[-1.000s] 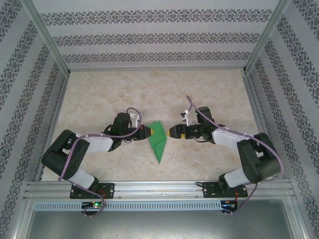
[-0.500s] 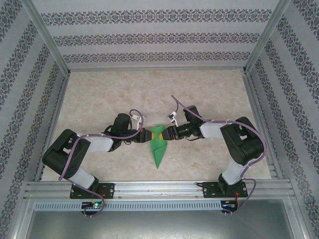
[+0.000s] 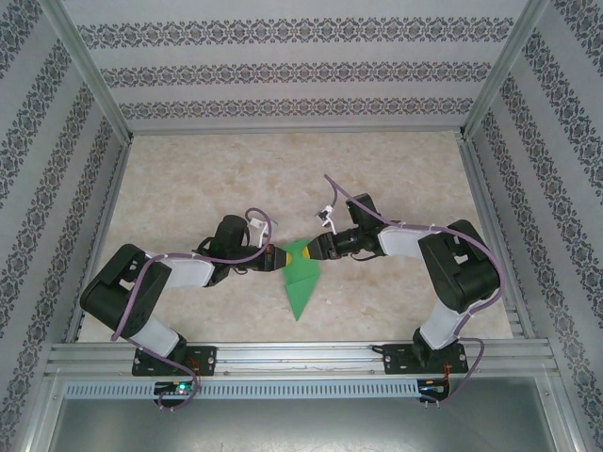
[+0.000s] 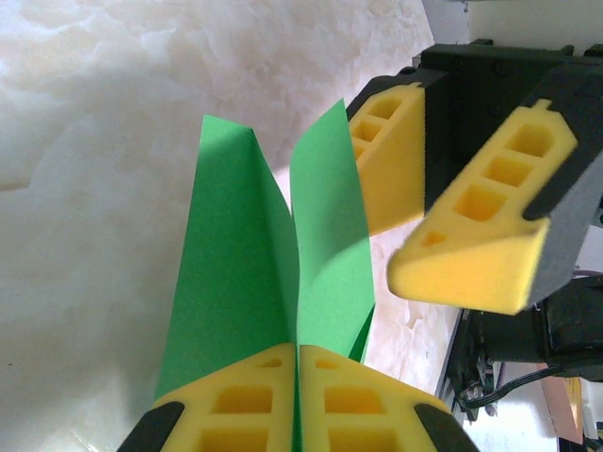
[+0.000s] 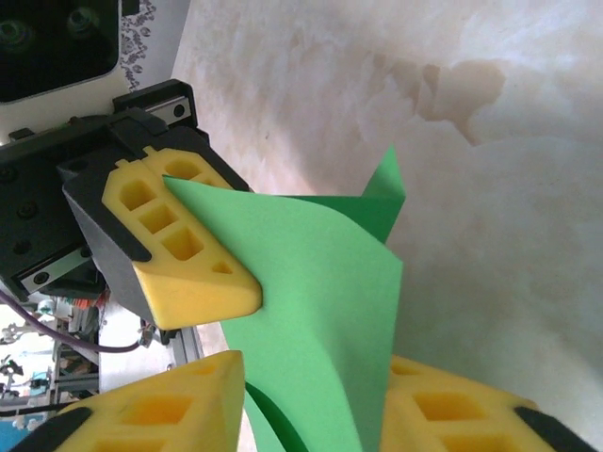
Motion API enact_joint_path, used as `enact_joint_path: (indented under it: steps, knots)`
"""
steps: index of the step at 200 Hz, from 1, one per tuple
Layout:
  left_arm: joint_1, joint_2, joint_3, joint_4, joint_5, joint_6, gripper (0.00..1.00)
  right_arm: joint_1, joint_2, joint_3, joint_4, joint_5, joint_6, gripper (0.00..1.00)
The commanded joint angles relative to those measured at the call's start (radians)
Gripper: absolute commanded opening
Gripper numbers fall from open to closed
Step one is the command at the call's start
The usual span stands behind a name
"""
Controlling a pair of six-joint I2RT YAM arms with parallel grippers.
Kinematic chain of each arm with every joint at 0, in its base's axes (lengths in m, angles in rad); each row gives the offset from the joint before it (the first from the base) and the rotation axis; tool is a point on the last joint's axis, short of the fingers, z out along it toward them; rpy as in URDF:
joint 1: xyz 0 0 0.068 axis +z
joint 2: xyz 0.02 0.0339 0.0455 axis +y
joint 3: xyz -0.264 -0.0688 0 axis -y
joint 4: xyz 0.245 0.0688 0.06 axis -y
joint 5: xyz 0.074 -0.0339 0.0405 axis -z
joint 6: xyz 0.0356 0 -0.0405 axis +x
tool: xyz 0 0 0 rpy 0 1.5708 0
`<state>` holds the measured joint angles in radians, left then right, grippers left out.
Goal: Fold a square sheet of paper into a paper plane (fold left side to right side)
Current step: Fold the wing for the fifth time at the center of the table.
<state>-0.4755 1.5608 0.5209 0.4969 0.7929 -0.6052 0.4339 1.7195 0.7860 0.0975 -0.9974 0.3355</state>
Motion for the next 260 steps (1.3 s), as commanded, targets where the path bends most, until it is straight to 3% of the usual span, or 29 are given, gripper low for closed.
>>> enact_joint_path:
  steps: [1,39,60,90,138,160,189,219,260]
  knots:
    - [0.010,0.012,-0.002,-0.014,0.010,0.035,0.03,-0.006,0.002,0.035,-0.025,0.023,-0.030,0.30]
    - [0.013,-0.025,-0.006,-0.058,-0.028,0.053,0.13,-0.009,0.030,0.058,-0.046,0.080,-0.019,0.11]
    - [0.023,-0.074,-0.012,-0.129,-0.089,0.076,0.29,-0.010,0.033,0.059,-0.048,0.101,0.009,0.00]
    - [0.030,-0.204,-0.009,-0.303,-0.231,0.131,0.38,-0.001,0.019,0.057,-0.068,0.150,0.088,0.00]
    - [-0.015,-0.458,0.018,-0.610,-0.419,0.218,0.38,0.021,-0.017,0.041,-0.082,0.214,0.260,0.00]
    - [-0.101,-0.522,0.039,-0.708,-0.506,0.228,0.38,0.039,-0.035,0.041,-0.092,0.243,0.323,0.00]
    - [-0.278,-0.512,0.080,-0.778,-0.653,0.204,0.38,0.055,-0.038,0.051,-0.112,0.277,0.393,0.00]
    - [-0.464,-0.400,0.151,-0.806,-0.808,0.172,0.38,0.066,-0.036,0.057,-0.116,0.294,0.439,0.00]
    - [-0.621,-0.185,0.267,-0.805,-0.926,0.131,0.40,0.078,-0.035,0.063,-0.120,0.307,0.459,0.00]
